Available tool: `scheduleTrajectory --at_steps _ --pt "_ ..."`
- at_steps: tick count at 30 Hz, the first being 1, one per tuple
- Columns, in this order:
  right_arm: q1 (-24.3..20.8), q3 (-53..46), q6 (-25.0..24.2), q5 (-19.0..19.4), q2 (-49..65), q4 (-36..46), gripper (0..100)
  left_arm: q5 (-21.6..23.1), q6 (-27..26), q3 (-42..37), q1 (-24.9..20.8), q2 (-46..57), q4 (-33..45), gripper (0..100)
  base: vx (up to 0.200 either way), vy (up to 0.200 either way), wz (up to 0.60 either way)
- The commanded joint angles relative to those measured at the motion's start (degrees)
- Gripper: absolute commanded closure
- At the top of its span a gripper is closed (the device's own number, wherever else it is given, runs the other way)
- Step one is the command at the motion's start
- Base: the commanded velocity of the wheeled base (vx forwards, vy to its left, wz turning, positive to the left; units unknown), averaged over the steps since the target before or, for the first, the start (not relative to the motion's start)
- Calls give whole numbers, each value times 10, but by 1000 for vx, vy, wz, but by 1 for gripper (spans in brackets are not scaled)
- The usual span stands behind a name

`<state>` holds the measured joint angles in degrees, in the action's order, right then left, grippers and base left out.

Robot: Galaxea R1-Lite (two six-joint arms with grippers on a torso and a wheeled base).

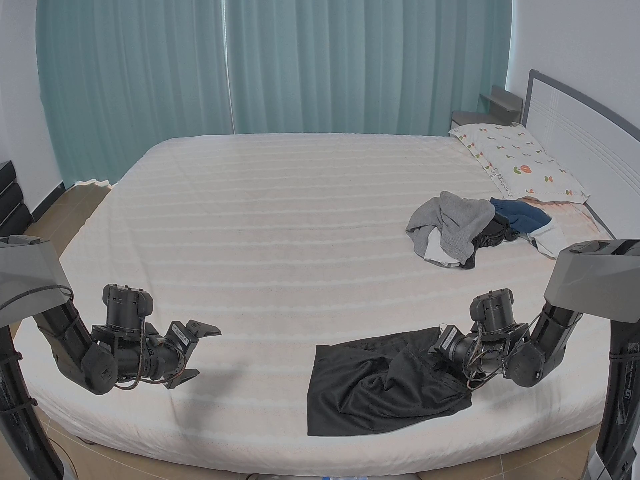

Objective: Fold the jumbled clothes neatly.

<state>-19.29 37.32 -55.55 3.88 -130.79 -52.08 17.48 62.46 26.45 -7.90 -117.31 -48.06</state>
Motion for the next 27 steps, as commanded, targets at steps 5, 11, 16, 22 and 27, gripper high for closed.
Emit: scheduleTrajectory --at_steps 5,11,16,22,27 --pt "14 14 1 1 -1 5 100 -5 0 0 0 -2 0 0 0 0 0" --pt "20 15 1 3 1 4 100 -12 0 0 -2 -5 -5 0 0 0 0" --pt "11 14 26 26 7 -6 100 -12 0 0 -3 -6 -6 0 0 0 0" --pt "19 -8 55 104 3 -109 100 -12 0 0 -3 -6 -6 0 0 0 0" --pt "10 -17 67 137 -3 -130 100 -12 0 0 -3 -6 -6 0 0 0 0"
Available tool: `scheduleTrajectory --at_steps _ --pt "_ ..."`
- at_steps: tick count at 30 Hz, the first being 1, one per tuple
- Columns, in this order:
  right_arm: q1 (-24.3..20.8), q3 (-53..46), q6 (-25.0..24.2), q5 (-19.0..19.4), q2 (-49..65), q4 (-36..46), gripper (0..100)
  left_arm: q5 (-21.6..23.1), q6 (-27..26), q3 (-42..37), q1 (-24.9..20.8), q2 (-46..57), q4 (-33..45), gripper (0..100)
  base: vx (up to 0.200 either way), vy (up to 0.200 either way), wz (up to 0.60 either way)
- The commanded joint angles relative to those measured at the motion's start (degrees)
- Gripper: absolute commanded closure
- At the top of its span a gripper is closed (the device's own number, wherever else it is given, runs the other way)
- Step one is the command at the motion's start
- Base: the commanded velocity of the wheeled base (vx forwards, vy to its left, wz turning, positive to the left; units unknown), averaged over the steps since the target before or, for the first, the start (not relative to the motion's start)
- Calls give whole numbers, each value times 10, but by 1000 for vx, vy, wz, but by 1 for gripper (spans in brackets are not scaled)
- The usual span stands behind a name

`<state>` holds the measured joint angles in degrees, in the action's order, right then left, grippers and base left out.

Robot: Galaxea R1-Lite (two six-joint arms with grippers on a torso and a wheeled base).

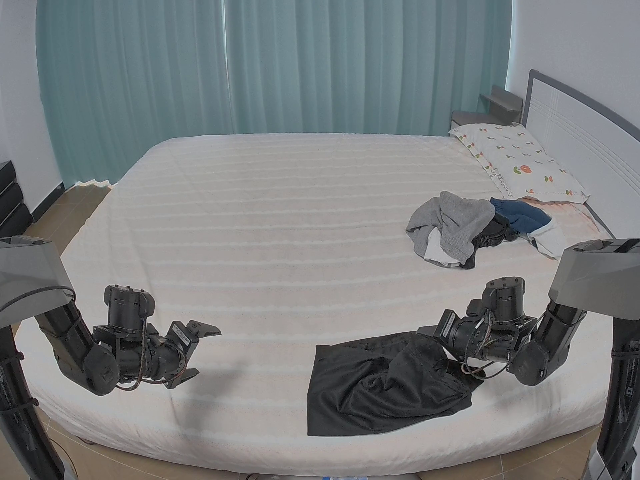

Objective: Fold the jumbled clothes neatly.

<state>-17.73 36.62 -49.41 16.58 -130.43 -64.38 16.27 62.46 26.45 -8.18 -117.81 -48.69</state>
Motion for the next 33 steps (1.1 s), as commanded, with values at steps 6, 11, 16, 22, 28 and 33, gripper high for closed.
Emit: scheduleTrajectory --at_steps 6,11,16,22,28,33 --pt "-15 -8 27 28 -22 -5 100 0 0 0 0 -1 0 0 0 0 0" --pt "-13 -11 33 28 -20 -7 100 0 0 0 0 -1 0 0 0 0 0" --pt "-6 -13 36 25 -18 -15 0 0 0 0 0 -1 0 0 0 0 0" --pt "-12 -15 44 25 -25 -15 0 0 0 0 0 -2 0 0 0 0 0" --pt "-17 -13 54 29 -28 -15 0 0 0 0 0 -1 0 0 0 0 0" --pt "-25 -18 75 29 -36 -15 0 0 0 0 0 -2 0 0 0 0 0"
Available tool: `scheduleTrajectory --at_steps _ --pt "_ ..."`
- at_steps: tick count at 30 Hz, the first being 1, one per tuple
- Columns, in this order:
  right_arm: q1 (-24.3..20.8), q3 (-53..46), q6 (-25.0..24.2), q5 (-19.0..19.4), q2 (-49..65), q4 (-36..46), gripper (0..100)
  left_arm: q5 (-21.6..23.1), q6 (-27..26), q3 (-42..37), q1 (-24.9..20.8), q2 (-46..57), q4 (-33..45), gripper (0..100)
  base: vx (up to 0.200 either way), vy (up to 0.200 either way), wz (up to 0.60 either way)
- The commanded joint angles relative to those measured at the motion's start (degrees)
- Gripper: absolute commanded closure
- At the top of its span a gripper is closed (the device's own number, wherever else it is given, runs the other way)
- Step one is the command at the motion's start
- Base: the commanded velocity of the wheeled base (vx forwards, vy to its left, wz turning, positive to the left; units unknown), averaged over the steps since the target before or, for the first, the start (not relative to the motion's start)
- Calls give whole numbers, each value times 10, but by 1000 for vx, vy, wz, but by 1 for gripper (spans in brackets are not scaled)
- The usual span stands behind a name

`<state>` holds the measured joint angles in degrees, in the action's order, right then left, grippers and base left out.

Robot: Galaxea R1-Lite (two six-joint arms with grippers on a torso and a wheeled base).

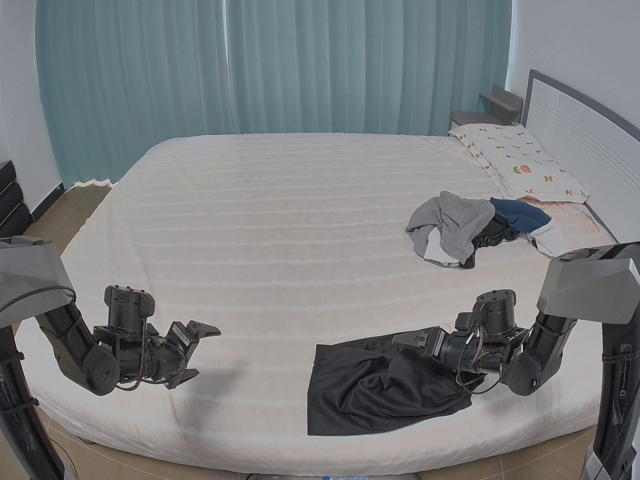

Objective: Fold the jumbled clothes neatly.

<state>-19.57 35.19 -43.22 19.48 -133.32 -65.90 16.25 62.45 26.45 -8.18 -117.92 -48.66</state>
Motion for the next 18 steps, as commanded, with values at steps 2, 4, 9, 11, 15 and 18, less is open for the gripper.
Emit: scheduleTrajectory --at_steps 2,4,9,11,15,18 --pt "-7 -7 25 -1 -9 1 0 0 -1 0 0 0 0 0 0 0 0" --pt "-5 -19 35 -1 -4 0 100 0 0 0 -1 -1 0 0 0 0 0" --pt "18 -55 84 0 9 0 100 0 0 0 0 0 0 0 0 0 0" --pt "30 -70 104 0 16 -1 100 0 0 0 0 -1 0 0 0 0 0" --pt "51 -108 135 8 40 -5 100 0 0 0 0 0 0 0 0 0 0" --pt "70 -134 167 23 56 -5 100 0 0 0 0 0 0 0 0 0 0"
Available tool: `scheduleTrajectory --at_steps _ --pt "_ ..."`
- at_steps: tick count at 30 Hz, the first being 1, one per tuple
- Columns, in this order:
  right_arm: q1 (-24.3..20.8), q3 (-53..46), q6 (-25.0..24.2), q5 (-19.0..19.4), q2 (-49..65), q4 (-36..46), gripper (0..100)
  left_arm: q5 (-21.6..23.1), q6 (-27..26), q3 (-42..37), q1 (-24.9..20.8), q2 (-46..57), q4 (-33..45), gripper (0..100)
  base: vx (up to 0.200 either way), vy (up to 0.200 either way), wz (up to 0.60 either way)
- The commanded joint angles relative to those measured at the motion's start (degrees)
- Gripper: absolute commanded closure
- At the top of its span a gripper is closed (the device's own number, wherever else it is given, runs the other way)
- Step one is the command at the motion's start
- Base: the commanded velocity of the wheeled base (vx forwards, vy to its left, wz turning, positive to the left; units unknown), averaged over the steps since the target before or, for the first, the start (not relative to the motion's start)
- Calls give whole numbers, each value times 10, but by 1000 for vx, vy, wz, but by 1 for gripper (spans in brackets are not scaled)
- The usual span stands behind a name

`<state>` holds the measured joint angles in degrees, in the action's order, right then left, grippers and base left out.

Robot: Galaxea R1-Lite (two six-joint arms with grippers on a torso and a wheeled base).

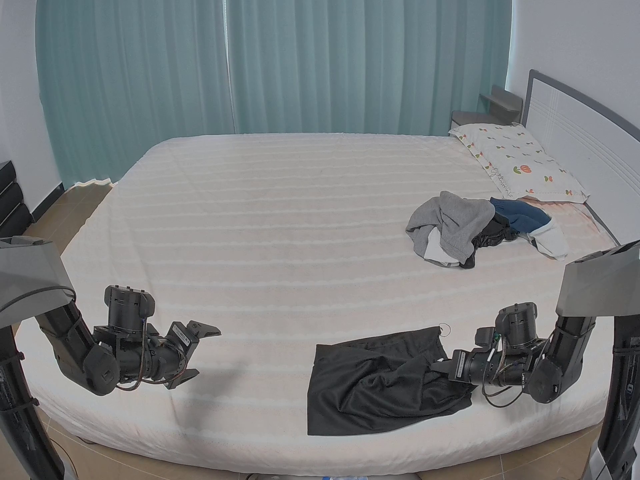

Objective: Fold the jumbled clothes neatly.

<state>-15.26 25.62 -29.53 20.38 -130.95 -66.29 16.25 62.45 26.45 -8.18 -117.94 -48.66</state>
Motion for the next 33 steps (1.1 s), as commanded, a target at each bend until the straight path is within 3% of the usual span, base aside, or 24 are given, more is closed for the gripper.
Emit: scheduleTrajectory --at_steps 1,13,33 --pt "34 -45 40 19 36 -1 100 0 0 0 0 0 0 0 0 0 0" --pt "75 -113 170 30 62 8 100 0 0 0 0 -1 0 0 0 0 0" --pt "115 -165 324 19 40 19 100 0 0 0 0 0 0 0 0 0 0"
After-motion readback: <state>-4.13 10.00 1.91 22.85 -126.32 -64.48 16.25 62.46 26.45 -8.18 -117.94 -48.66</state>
